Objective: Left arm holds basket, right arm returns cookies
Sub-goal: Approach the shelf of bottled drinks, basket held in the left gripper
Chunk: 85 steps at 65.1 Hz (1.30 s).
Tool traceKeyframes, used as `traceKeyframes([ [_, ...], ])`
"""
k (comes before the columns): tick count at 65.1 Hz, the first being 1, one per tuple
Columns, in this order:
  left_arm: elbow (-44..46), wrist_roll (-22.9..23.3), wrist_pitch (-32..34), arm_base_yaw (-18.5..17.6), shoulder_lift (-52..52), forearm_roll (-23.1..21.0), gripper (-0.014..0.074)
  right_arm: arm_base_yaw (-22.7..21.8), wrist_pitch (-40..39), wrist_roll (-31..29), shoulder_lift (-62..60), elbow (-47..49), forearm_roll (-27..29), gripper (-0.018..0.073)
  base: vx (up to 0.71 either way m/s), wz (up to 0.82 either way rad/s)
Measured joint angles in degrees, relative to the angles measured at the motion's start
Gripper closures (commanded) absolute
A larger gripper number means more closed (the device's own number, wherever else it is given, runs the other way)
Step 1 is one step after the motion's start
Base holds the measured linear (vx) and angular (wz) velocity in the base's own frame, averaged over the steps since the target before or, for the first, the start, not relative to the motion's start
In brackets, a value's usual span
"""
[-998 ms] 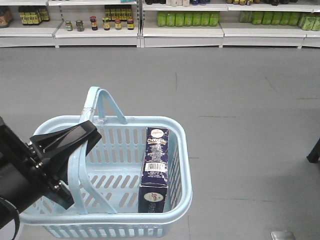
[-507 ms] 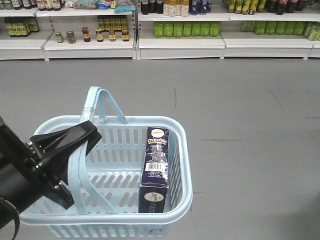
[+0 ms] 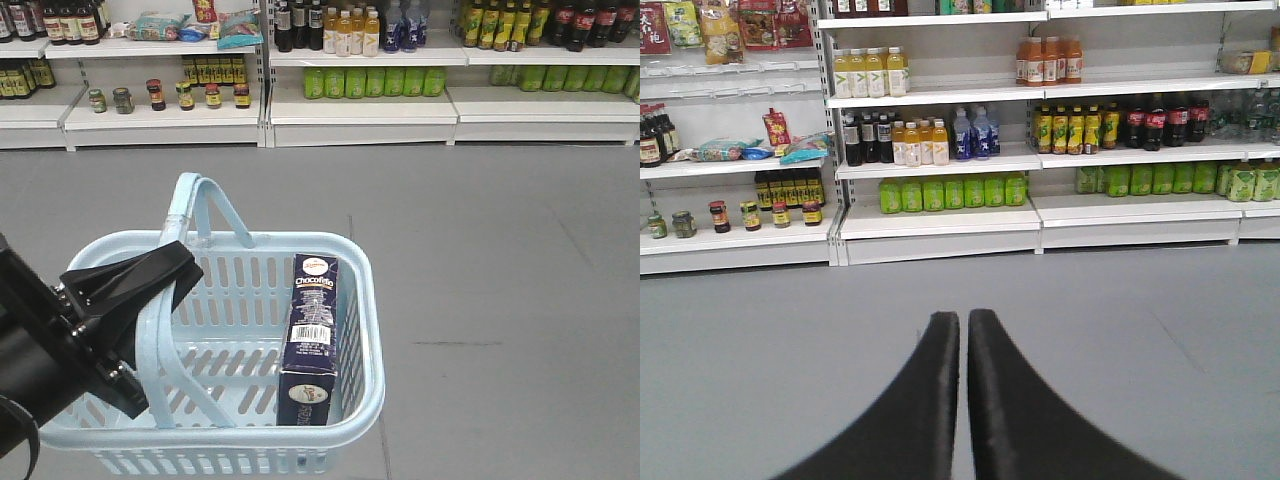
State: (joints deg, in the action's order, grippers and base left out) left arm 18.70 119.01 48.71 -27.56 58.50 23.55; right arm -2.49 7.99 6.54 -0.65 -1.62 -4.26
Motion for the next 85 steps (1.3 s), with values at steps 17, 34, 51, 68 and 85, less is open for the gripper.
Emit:
traceKeyframes([
  [17, 0.0, 0.0, 0.0, 0.0, 0.0, 0.0, 0.0599, 0.0, 0.0, 0.0, 0.0, 0.0, 0.0, 0.0569, 0.53, 0.00],
  [34, 0.0, 0.0, 0.0, 0.0, 0.0, 0.0, 0.0599, 0.0, 0.0, 0.0, 0.0, 0.0, 0.0, 0.0569, 0.52, 0.00],
  [51, 0.0, 0.0, 0.0, 0.0, 0.0, 0.0, 0.0599, 0.0, 0.0, 0.0, 0.0, 0.0, 0.0, 0.0569, 0.53, -0.01],
  [68, 0.0, 0.0, 0.0, 0.0, 0.0, 0.0, 0.0599, 0.0, 0.1, 0.0, 0.0, 0.0, 0.0, 0.0569, 0.52, 0.00],
  [85, 0.0, 0.0, 0.0, 0.0, 0.0, 0.0, 0.0599, 0.0, 0.1, 0.0, 0.0, 0.0, 0.0, 0.0569, 0.52, 0.01],
])
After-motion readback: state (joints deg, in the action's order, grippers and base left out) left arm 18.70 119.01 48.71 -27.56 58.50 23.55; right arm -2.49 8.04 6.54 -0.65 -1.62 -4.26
